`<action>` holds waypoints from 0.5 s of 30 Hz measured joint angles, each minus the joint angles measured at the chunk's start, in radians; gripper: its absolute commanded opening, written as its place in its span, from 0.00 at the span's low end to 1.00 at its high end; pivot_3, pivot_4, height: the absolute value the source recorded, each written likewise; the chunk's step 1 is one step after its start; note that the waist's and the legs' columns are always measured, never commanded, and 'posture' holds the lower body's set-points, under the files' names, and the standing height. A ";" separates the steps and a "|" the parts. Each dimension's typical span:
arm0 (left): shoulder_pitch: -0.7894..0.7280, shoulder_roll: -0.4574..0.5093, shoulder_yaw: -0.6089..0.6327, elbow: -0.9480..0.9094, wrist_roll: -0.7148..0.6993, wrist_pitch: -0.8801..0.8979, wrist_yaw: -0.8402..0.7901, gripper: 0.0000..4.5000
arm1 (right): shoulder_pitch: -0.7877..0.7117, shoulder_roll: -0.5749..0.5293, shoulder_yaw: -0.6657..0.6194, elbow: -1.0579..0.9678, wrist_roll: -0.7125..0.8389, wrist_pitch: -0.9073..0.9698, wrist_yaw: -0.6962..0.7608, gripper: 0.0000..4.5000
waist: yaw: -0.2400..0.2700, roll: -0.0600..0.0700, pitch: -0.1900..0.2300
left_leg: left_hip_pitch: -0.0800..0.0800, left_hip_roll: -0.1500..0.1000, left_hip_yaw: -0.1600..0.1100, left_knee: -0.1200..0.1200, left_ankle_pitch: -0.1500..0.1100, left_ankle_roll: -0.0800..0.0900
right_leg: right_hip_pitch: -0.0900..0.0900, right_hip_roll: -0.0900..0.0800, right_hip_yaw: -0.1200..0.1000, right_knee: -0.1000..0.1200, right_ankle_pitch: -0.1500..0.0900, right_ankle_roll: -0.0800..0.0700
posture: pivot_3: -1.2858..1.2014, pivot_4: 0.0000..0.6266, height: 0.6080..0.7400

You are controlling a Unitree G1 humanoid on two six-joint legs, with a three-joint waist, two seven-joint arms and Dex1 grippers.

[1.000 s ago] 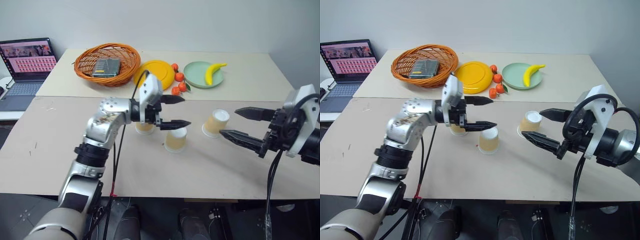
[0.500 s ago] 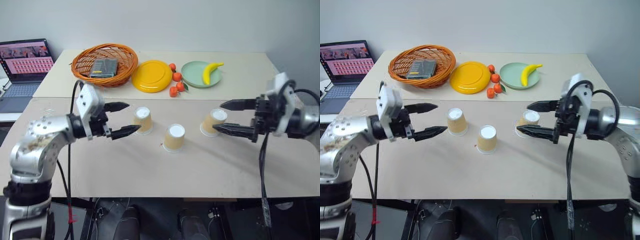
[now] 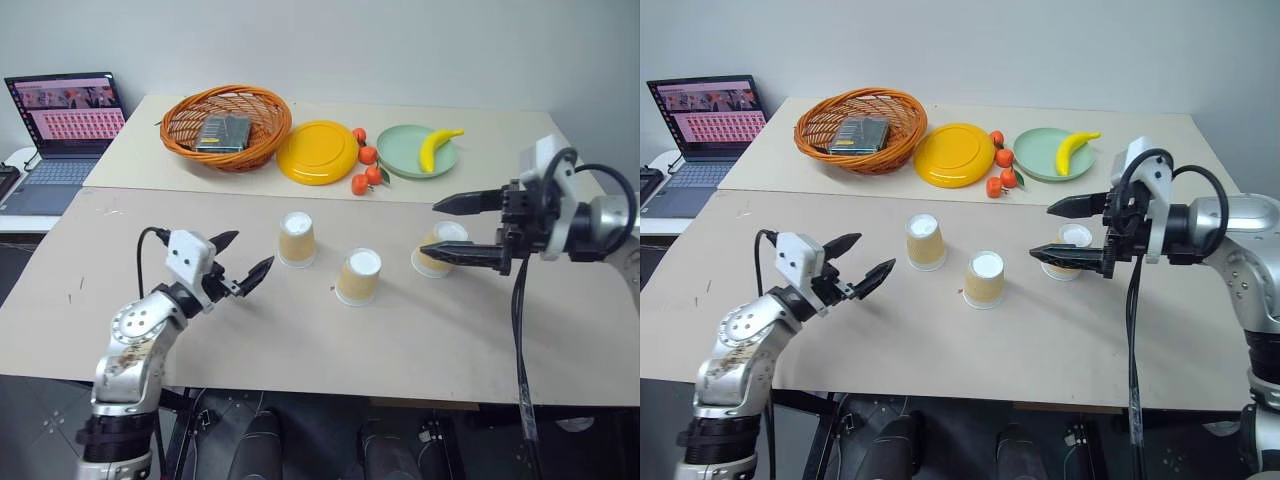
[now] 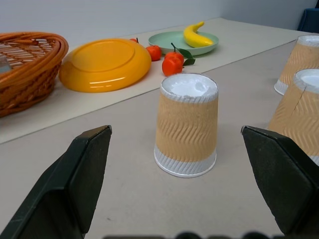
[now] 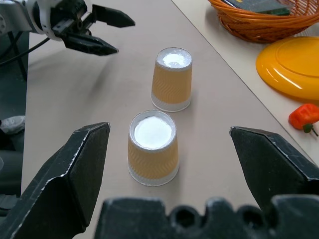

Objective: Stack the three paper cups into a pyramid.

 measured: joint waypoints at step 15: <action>-0.154 -0.074 -0.087 0.222 0.019 -0.133 0.008 0.99 | 0.113 -0.044 -0.159 -0.142 0.075 0.118 -0.082 1.00 | -0.003 0.000 0.000 | 0.000 0.000 0.000 0.000 0.000 0.000 | 0.000 0.000 0.000 0.000 0.000 0.000 | 0.52 0.24 0.94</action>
